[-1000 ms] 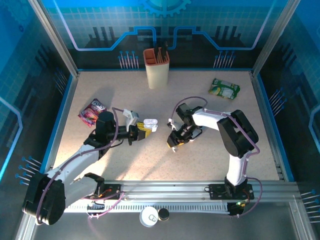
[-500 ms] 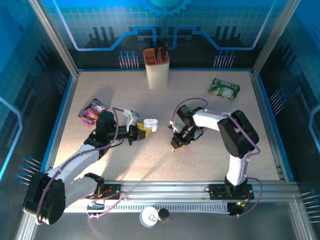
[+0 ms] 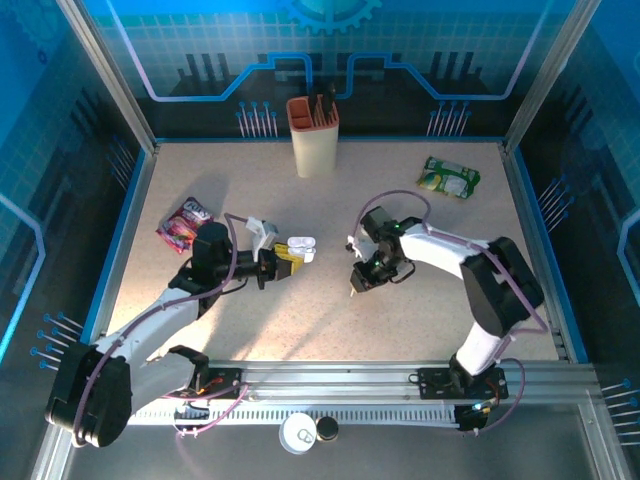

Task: Insert the wireless bluetooth earbuds into the charging case

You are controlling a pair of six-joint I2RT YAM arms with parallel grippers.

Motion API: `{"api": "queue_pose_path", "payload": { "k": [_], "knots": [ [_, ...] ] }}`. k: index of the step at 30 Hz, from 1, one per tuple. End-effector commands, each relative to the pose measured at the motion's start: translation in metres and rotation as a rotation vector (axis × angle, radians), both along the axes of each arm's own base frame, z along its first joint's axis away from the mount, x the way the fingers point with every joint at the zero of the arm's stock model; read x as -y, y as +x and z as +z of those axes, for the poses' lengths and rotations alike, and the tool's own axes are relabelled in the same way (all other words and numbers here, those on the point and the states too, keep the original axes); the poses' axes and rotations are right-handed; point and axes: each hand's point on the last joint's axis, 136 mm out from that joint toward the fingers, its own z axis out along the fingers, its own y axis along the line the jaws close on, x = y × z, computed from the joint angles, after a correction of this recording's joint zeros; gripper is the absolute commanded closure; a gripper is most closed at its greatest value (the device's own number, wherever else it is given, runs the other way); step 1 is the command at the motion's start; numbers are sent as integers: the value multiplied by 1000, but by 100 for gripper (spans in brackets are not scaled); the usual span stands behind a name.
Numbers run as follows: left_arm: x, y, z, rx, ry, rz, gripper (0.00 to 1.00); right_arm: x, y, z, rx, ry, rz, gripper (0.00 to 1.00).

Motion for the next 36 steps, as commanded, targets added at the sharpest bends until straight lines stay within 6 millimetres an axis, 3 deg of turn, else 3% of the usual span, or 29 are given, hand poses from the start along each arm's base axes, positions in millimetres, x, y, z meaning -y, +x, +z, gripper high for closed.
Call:
{"api": "queue_pose_path", "payload": {
  "k": [1, 6, 12, 17, 26, 36],
  "knots": [
    [1, 7, 15, 40, -21, -6, 90, 4, 30, 43, 225, 28, -73, 83],
    [2, 15, 12, 30, -19, 8, 90, 10, 49, 113, 486, 66, -105, 85],
    [3, 29, 11, 31, -20, 47, 90, -6, 45, 194, 746, 114, -29, 86],
    [7, 33, 13, 33, -28, 24, 90, -30, 38, 233, 853, 132, 61, 86],
    [6, 30, 15, 40, -33, 22, 90, -83, 34, 252, 926, 151, 219, 86],
    [6, 29, 17, 31, -45, 22, 90, -120, 32, 236, 928, 123, 319, 86]
  ]
}}
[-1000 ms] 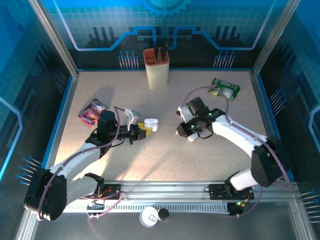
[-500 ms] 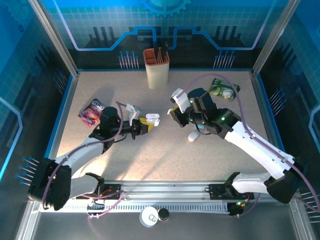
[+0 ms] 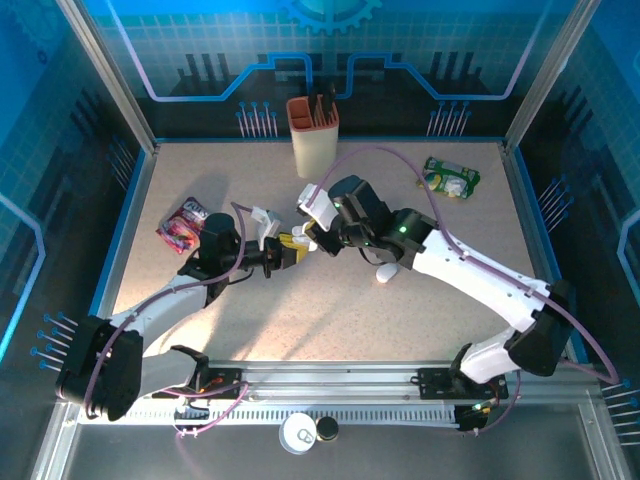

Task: Insert the wireless bluetooth earbuds into the charging case

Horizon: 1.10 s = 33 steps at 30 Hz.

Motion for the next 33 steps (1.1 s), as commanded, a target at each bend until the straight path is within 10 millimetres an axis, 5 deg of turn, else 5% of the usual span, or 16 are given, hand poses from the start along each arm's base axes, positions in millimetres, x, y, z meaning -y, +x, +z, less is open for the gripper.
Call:
{"api": "queue_pose_path", "payload": {
  "k": [1, 33],
  "knots": [
    [0, 0, 18, 53, -28, -12, 90, -13, 3, 12, 51, 12, 18, 86],
    [-1, -2, 18, 44, -33, -13, 90, -19, -16, -54, -85, -63, 88, 85]
  ]
}}
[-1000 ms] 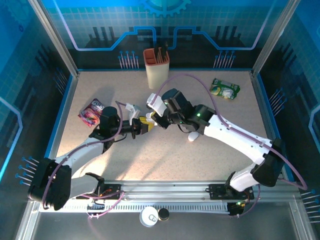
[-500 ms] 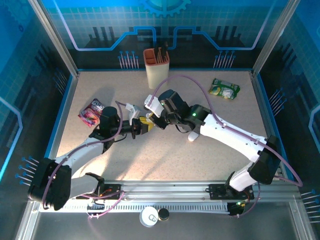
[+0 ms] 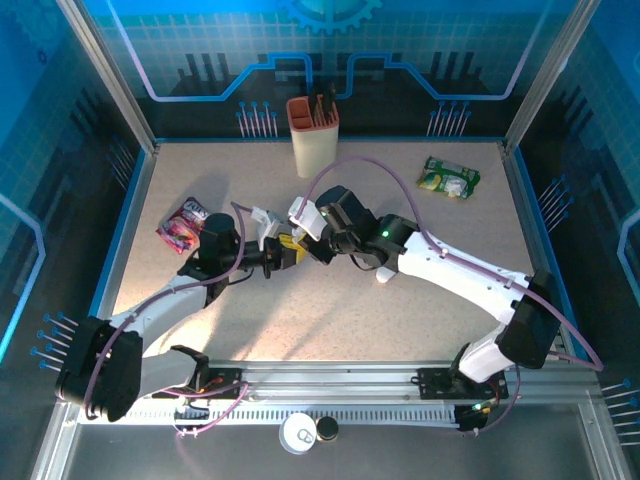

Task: Insert the wireless bluetooth earbuds into the charging case

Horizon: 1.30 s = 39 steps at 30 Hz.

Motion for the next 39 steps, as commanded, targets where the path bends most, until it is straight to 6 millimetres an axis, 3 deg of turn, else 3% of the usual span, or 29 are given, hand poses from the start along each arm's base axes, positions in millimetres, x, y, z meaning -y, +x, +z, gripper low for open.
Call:
{"api": "queue_pose_path", "payload": {
  "k": [1, 9, 17, 21, 25, 27, 30, 32, 37, 39],
  "knots": [
    [0, -1, 18, 54, -33, -11, 90, -6, -14, -16, -55, -16, 46, 84],
    [-1, -3, 15, 61, -26, -12, 90, 3, -6, 16, -64, 104, -18, 59],
    [-2, -5, 11, 102, -7, -22, 90, 29, 15, 45, -121, 275, -114, 53],
    [-1, -8, 10, 123, 0, -43, 90, 42, 34, 40, -233, 308, -221, 54],
    [1, -14, 15, 152, -6, -75, 90, 41, 40, 21, -394, 286, -237, 58],
    [2, -18, 17, 165, -13, -96, 89, 38, 38, 15, -439, 258, -222, 62],
    [4, -27, 22, 152, -30, -146, 98, 34, 34, 9, -526, 231, -186, 68],
    [4, -28, 21, 145, -29, -146, 93, 35, 30, 6, -583, 212, -163, 70],
    [3, -27, 22, 156, -28, -133, 91, 35, 12, -5, -658, 129, -52, 71],
    [3, -26, 22, 150, -30, -131, 91, 31, 2, 0, -663, 151, 19, 72]
  ]
}}
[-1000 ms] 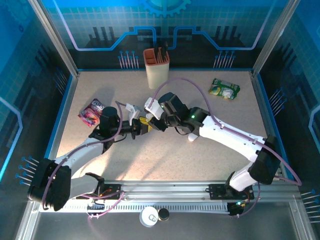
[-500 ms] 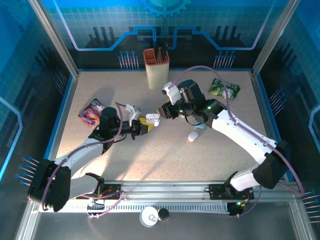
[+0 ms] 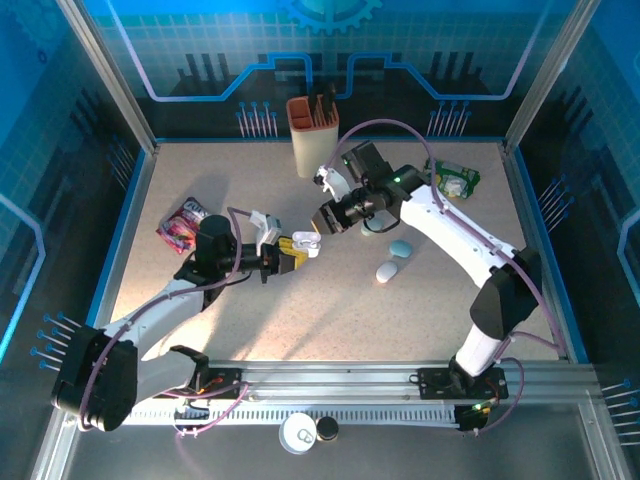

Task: Insert the wireless bluetooth earbuds into the charging case

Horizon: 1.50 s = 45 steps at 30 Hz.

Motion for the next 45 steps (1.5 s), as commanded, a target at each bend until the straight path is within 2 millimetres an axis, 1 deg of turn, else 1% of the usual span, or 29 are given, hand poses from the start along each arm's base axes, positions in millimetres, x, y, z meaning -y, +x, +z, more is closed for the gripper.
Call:
{"api": "queue_pose_path", "payload": {
  "k": [1, 6, 9, 13, 15, 18, 21, 23, 26, 32, 38, 39, 41, 42, 43, 44, 45],
  "knots": [
    [0, -3, 7, 51, -14, -22, 91, -2, -32, 7, -68, 45, 149, 72],
    [0, 1, 5, 32, -13, -10, 91, -6, -49, 27, -9, 142, 230, 72],
    [0, 1, 6, 27, -16, -11, 91, -3, -49, 34, 53, 162, 226, 71],
    [1, 0, 6, -1, -23, -21, 90, 4, -40, 40, 143, 189, 181, 54],
    [2, -4, 8, -20, -33, -41, 91, 5, -43, 44, 178, 230, 195, 48],
    [4, -10, 10, -51, -50, -72, 92, 5, -51, 40, 205, 276, 244, 46],
    [5, -13, 12, -82, -62, -94, 92, 1, -60, 31, 260, 295, 319, 43],
    [5, -14, 13, -89, -71, -100, 92, -2, -60, 25, 293, 294, 326, 44],
    [5, -15, 15, -94, -76, -110, 92, -6, -59, 20, 283, 301, 332, 48],
    [6, -16, 17, -107, -81, -125, 91, -12, -60, 15, 241, 313, 346, 63],
    [7, -14, 17, -104, -82, -123, 91, -17, -73, 9, 191, 325, 404, 64],
    [7, -14, 17, -103, -82, -123, 91, -17, -74, 7, 187, 322, 402, 66],
    [7, -13, 17, -102, -80, -119, 91, -16, -73, 6, 186, 316, 394, 73],
    [7, -13, 17, -101, -80, -117, 91, -16, -73, 6, 190, 315, 392, 80],
    [7, -13, 17, -98, -78, -114, 90, -15, -72, 7, 195, 314, 386, 85],
    [6, -12, 16, -95, -76, -107, 88, -14, -71, 8, 200, 314, 379, 86],
    [6, -11, 15, -88, -73, -100, 84, -14, -69, 9, 202, 312, 370, 86]
  ]
}}
